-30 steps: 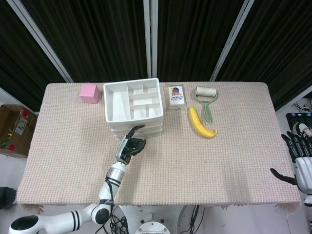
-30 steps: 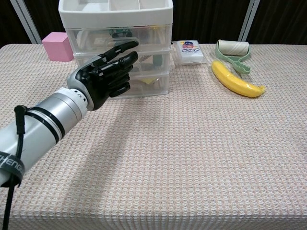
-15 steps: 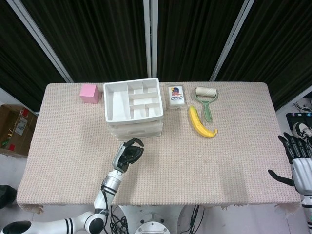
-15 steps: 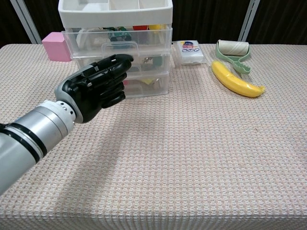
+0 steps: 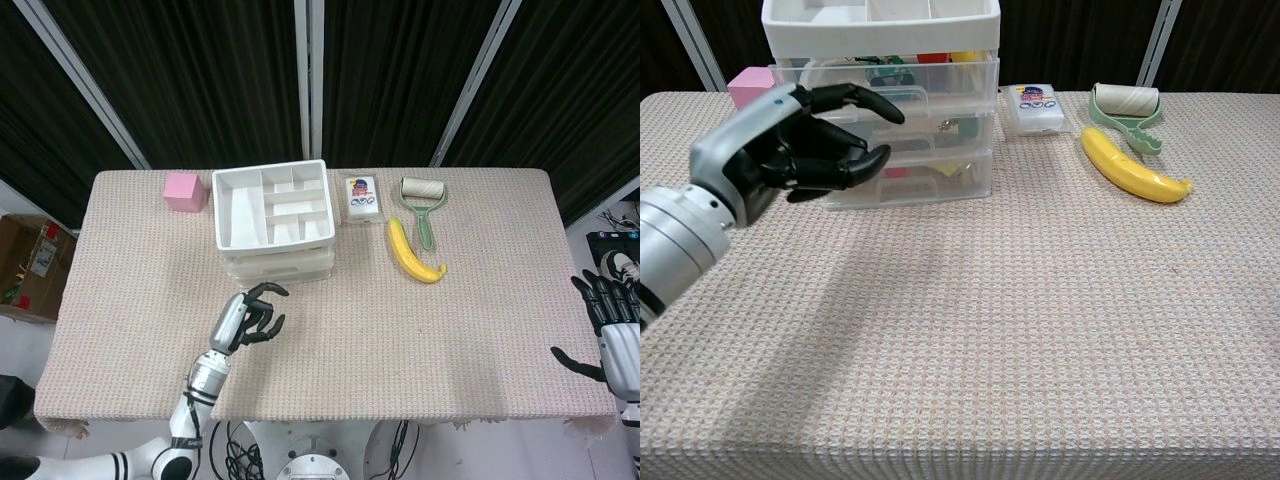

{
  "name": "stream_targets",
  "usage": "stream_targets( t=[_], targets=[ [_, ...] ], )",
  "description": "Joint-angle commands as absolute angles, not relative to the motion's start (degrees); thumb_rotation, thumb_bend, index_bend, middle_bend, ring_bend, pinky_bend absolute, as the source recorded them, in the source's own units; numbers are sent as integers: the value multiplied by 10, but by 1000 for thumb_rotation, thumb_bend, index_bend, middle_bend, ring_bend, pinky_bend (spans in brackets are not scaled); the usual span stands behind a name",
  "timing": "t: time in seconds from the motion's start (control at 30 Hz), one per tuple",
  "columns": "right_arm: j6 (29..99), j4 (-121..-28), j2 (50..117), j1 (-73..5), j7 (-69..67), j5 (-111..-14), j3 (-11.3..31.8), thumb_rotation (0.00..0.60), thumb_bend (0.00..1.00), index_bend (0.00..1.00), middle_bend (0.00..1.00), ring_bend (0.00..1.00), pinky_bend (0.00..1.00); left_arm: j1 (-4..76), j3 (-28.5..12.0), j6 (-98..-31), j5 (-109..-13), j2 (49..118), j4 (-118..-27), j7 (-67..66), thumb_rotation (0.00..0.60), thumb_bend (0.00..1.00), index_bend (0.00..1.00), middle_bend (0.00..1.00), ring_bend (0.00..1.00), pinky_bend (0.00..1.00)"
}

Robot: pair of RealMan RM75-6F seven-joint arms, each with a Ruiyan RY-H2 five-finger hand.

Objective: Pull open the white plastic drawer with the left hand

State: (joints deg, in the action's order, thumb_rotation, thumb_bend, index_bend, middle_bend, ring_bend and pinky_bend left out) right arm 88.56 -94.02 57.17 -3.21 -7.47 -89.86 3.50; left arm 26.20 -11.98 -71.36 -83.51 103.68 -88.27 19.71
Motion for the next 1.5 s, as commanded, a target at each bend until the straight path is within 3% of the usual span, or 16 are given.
stream_targets(
  t=[0.03,0.3,0.93,1.2,1.5],
  targets=[
    [887,-940,571,-33,-76,-900,36,600,54,0,7,0,0,268,-138,-761,-879,945,-940,-9,600,347,318,888,1000,1000],
    [877,-936,573,-37,-80,-898,35,600,54,0,7,0,0,297,-162,-723,-827,915,-950,-137,600,325,273,902,1000,1000],
    [878,-922,578,-31,-94,-891,33,600,54,0,7,0,0,336,-150,-655,-742,888,-963,-198,600,311,284,904,1000,1000],
    [868,-924,578,-35,-90,-887,33,600,55,0,7,0,0,342,-137,-638,-723,857,-1011,-206,600,310,402,911,1000,1000],
    [857,-932,572,-35,-86,-878,31,600,54,0,7,0,0,339,-115,-612,-746,809,-1051,-127,600,311,425,911,1000,1000]
  ],
)
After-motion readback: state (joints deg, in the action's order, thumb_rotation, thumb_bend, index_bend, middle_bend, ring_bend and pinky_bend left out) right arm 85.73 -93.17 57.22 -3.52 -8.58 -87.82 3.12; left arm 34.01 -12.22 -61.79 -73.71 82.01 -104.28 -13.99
